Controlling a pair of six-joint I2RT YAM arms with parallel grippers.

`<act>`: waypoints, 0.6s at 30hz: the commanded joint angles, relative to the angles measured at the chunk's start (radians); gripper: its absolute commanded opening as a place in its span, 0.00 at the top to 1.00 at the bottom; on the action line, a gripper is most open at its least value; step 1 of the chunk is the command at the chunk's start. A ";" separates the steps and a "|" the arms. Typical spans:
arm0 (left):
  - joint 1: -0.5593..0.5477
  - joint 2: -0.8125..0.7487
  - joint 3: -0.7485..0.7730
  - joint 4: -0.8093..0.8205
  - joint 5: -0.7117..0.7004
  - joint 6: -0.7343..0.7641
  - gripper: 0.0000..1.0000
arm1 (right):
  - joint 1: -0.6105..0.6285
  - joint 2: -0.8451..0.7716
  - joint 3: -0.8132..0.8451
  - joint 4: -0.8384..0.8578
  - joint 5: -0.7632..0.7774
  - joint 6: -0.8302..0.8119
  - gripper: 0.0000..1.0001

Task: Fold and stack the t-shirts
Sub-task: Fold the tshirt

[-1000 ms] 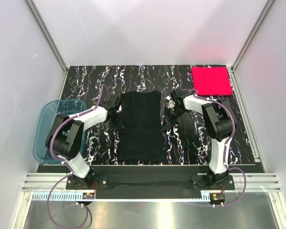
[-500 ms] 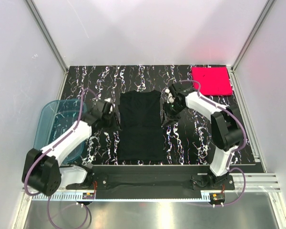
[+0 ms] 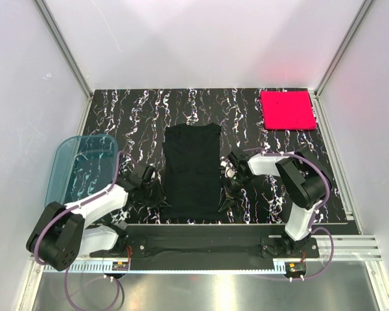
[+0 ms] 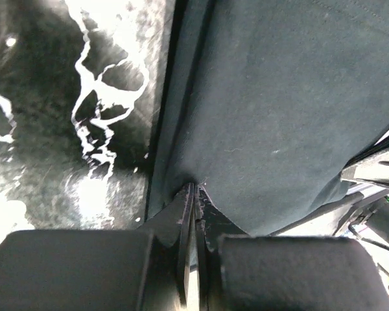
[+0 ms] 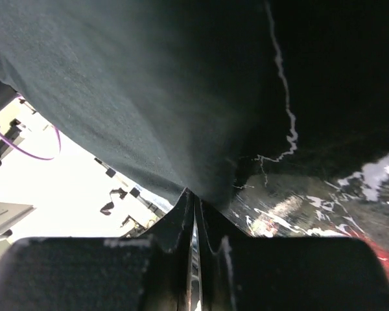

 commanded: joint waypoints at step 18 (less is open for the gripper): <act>-0.104 -0.237 0.125 -0.083 0.026 -0.109 0.95 | 0.029 -0.216 0.085 -0.184 0.060 0.028 0.90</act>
